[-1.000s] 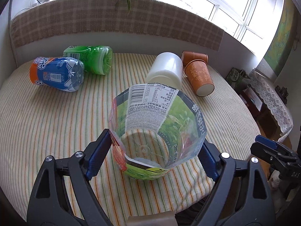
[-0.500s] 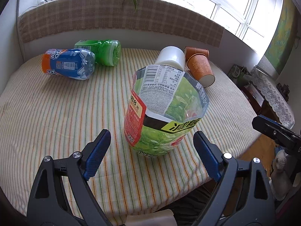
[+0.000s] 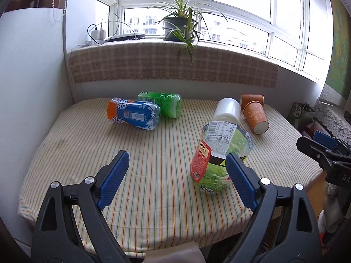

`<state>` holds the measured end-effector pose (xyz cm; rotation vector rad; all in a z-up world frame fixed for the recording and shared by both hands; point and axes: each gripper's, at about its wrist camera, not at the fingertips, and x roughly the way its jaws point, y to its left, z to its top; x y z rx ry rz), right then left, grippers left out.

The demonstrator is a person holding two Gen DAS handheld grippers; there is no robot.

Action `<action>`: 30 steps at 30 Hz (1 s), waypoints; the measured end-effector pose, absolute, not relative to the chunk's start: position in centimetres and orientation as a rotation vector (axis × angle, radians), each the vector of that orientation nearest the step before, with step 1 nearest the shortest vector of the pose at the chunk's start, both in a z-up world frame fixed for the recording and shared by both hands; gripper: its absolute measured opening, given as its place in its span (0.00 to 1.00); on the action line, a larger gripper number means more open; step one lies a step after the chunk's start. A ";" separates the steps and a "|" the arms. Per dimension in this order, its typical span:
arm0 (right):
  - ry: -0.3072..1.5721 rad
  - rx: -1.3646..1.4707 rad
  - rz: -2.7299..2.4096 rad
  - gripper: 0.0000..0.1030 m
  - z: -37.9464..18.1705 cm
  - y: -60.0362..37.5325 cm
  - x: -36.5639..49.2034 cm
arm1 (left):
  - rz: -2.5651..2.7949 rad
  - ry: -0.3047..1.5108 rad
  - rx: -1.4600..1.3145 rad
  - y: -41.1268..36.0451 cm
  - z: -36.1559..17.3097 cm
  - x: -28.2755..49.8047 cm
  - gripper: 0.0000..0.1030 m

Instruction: Flip cup upright

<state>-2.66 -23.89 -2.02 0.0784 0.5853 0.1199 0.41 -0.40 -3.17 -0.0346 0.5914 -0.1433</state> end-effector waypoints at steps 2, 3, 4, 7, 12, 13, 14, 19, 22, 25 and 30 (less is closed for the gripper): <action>0.551 0.059 0.111 0.99 -1.5 -23.5 -3.1 | -0.126 0.549 -0.030 -0.4 -2.3 -0.2 0.92; 0.532 0.051 0.105 1.00 -1.3 -23.4 -3.4 | -0.120 0.527 -0.025 -0.4 -1.9 -0.5 0.96; 0.513 0.043 0.100 1.00 -1.1 -23.3 -3.6 | -0.114 0.504 -0.018 -0.4 -1.5 -0.7 0.98; 0.475 0.026 0.085 1.00 -0.6 -23.0 -4.2 | -0.097 0.446 0.002 -0.8 -0.4 -1.6 0.99; 0.448 0.046 0.077 1.00 -0.2 -23.0 -4.7 | -0.103 0.414 -0.003 -1.2 0.8 -2.6 1.00; 0.444 0.050 0.075 1.00 -0.2 -23.1 -4.8 | -0.099 0.410 -0.001 -1.2 0.9 -2.7 1.00; 0.442 0.054 0.075 1.00 -0.2 -23.1 -4.8 | -0.093 0.405 0.005 -1.3 1.0 -2.9 1.00; 0.432 0.053 0.069 1.00 -0.3 -23.0 -5.0 | -0.088 0.394 0.012 -1.5 1.2 -3.3 1.00; 0.427 0.048 0.065 1.00 -0.3 -22.9 -5.1 | -0.089 0.395 0.005 -1.4 1.3 -3.4 1.00; 0.425 0.044 0.061 1.00 -0.3 -22.8 -5.1 | -0.090 0.389 0.006 -1.5 1.4 -3.4 1.00; 0.427 0.044 0.060 1.00 -0.3 -22.8 -5.0 | -0.093 0.389 0.007 -1.6 1.5 -3.3 1.00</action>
